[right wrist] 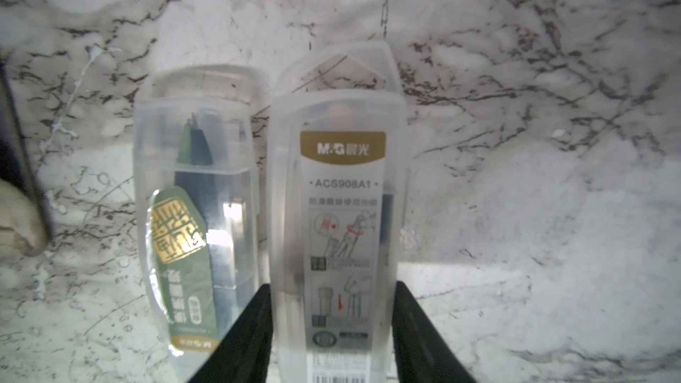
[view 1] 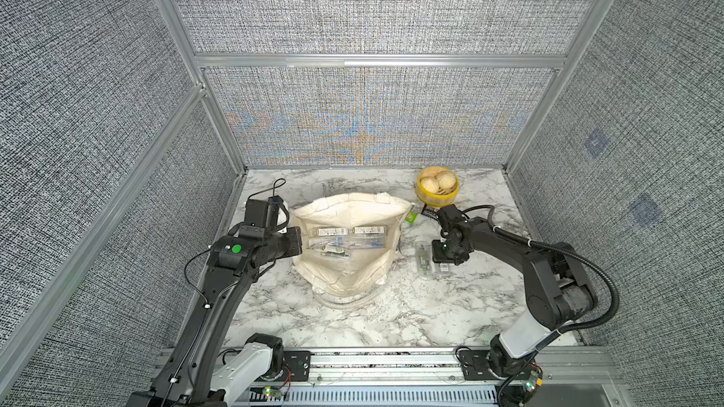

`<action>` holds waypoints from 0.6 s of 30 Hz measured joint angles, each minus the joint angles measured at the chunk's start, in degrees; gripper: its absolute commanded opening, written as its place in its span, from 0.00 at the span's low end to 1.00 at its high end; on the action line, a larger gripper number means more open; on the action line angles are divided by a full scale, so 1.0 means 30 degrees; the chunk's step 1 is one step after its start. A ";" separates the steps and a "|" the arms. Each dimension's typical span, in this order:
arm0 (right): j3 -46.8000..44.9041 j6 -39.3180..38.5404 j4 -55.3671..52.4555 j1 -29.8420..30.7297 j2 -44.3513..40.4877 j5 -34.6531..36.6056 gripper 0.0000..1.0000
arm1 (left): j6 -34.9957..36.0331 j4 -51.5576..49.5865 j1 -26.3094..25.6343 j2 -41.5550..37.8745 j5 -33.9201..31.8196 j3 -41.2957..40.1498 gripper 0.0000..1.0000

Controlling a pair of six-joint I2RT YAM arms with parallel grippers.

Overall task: Take out the compass set from the canvas bag
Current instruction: Place the compass set at the center of the board.

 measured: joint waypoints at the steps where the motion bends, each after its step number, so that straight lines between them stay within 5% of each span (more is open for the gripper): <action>1: 0.0000 0.0000 -0.0007 0.0022 0.0007 0.0000 0.52 | 0.0000 0.0000 0.0000 -0.0015 0.0000 -0.0015 0.00; 18: 0.0109 0.0087 -0.0714 0.0117 -0.1319 0.0015 0.55 | 0.0000 -0.0022 0.0000 -0.0386 0.0197 -0.0109 0.00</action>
